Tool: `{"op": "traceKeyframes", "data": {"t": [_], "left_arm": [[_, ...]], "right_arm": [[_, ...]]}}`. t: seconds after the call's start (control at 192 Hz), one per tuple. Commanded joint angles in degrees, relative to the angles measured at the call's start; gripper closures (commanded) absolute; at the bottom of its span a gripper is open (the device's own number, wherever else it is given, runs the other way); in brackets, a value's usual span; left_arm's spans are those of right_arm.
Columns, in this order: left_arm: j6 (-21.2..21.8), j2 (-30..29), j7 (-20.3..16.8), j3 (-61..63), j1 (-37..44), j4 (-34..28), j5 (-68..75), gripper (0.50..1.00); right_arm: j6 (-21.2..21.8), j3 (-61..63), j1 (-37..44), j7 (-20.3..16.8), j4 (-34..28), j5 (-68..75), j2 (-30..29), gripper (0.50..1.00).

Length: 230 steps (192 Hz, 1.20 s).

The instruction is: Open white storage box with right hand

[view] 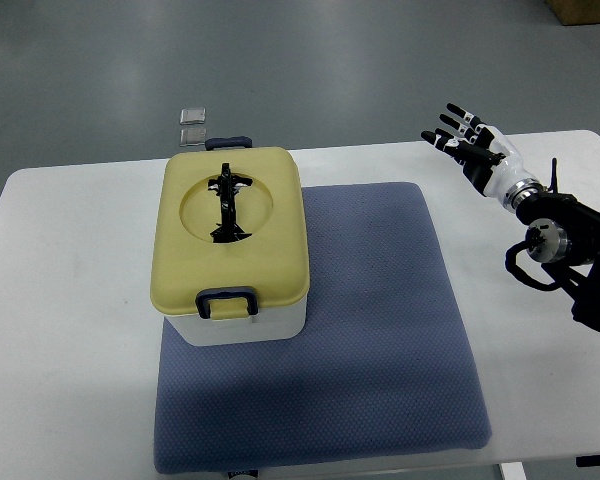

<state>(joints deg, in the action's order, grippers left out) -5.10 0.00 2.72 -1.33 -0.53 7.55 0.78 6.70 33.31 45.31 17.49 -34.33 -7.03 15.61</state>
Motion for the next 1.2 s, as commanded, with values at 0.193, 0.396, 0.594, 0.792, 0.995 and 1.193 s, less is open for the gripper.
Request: {"op": "traceKeyframes", "data": {"t": [0.193, 0.396, 0.594, 0.792, 0.995, 1.193], "left_arm": [[0.0, 0.0, 0.0, 0.0, 0.0, 0.0, 0.0, 0.5], [0.0, 0.0, 0.0, -0.1, 0.0, -0.1, 0.0, 0.5], [0.0, 0.0, 0.0, -0.1, 0.0, -0.2, 0.0, 0.5], [0.0, 0.0, 0.0, -0.1, 0.0, -0.1, 0.0, 0.5], [0.0, 0.0, 0.0, 0.0, 0.0, -0.2, 0.0, 0.5], [0.0, 0.0, 0.0, 0.0, 0.1, -0.4, 0.0, 0.5]], "right_arm": [[-0.3, 0.3, 0.4, -0.1, -0.1, 0.0, 0.2, 0.579], [-0.3, 1.0, 0.6, -0.3, -0.1, 0.1, 0.3, 0.581], [-0.3, 0.3, 1.4, -0.5, -0.1, -0.1, 0.5, 0.581], [0.1, 0.0, 3.1, -0.3, -0.1, -3.0, 1.0, 0.581], [1.8, 0.0, 5.8, 0.0, -0.8, -13.2, 1.0, 0.579], [5.8, 0.0, 10.8, 2.5, -4.2, -22.1, 1.8, 0.579]]}}
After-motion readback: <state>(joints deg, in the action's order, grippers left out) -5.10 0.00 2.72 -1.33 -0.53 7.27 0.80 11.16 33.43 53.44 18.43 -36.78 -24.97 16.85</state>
